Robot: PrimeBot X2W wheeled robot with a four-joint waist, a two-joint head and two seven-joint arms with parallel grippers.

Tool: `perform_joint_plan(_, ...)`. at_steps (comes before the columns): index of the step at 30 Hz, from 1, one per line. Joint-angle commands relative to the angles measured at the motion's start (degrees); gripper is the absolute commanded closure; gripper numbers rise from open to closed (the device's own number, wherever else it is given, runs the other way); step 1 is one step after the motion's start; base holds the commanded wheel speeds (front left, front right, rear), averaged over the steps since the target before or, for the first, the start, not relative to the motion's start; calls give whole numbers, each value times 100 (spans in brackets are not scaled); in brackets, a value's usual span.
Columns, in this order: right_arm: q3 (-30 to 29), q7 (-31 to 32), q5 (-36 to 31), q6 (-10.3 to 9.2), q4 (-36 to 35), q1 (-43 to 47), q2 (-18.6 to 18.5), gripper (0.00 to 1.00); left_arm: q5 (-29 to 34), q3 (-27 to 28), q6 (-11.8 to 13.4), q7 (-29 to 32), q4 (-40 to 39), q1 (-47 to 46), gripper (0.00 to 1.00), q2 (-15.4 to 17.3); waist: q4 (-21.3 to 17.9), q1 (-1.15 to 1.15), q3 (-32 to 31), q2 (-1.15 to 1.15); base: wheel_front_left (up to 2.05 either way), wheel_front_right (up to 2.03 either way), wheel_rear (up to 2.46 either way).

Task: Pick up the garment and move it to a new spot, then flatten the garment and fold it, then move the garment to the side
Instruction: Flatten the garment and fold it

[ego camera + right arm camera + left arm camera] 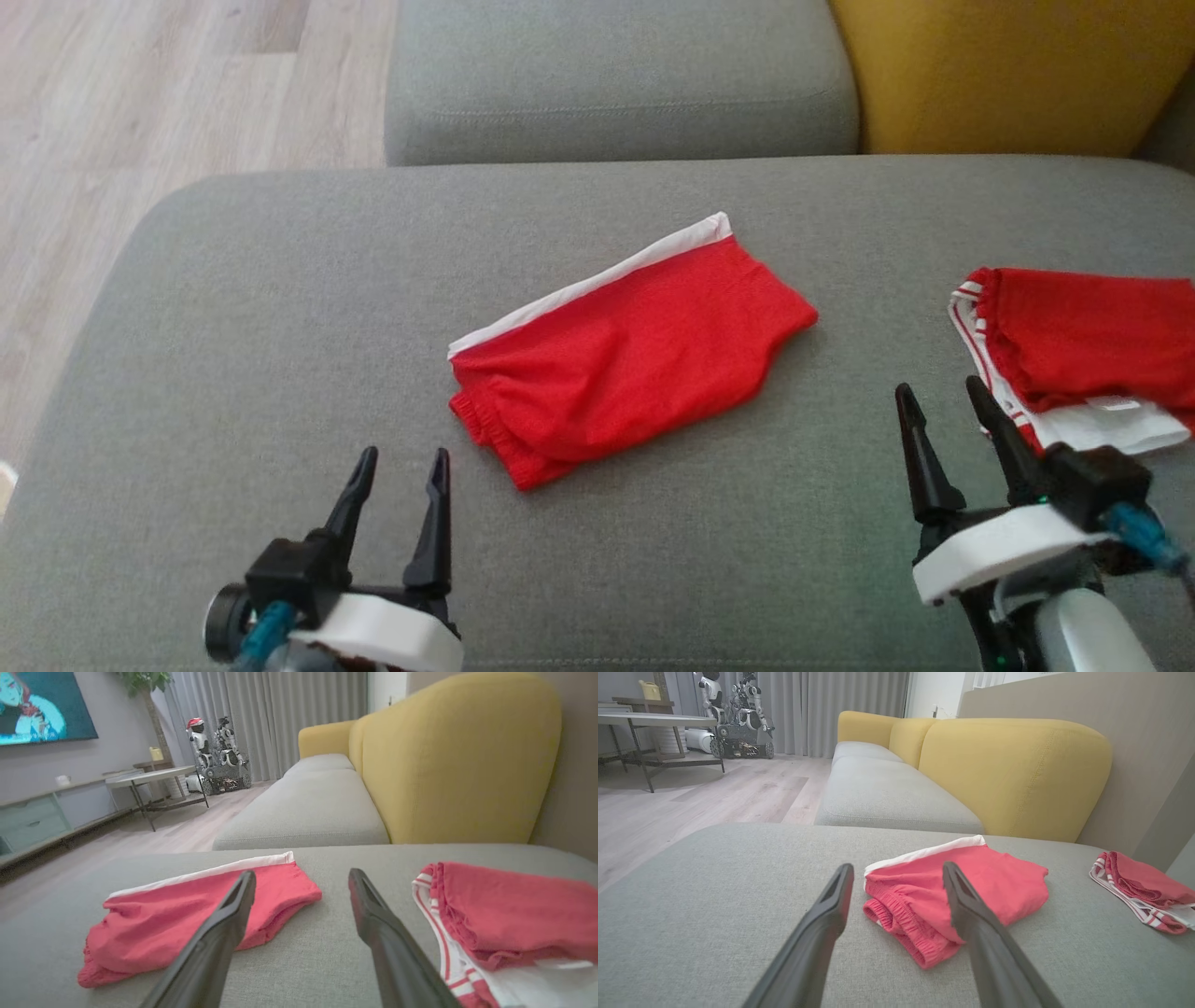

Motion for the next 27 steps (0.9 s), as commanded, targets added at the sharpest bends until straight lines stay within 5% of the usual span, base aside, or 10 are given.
perform_joint_plan(1, 71, 73, 205, -5, -166, -226, 14, 0, 12, 127, 2, -70, -158, -323, 0, -41, 45, 0, 52, 0, 0, 0, 0)
perform_joint_plan(9, -511, 1477, 2438, -5, 563, -952, 293, 0, 25, -62, -11, -70, -77, -434, 0, -42, 366, 0, 425, 0, 0, 0, 0)
perform_joint_plan(15, -1168, 2510, 3493, -5, 1554, -1906, 344, 0, -19, -278, 4, -70, -65, -695, 0, -42, 726, 0, 854, 0, 0, 0, 0)
perform_joint_plan(21, -1718, 2994, 3813, -5, 2551, -2834, 351, 0, -92, -506, 67, -70, -76, -941, 0, -42, 1086, 0, 1218, 0, 0, 0, 0)
perform_joint_plan(27, -2104, 3146, 3445, -5, 3516, -3522, 306, 0, -154, -698, 128, -70, -94, -1109, 0, -42, 1338, 0, 1444, 0, 0, 0, 0)
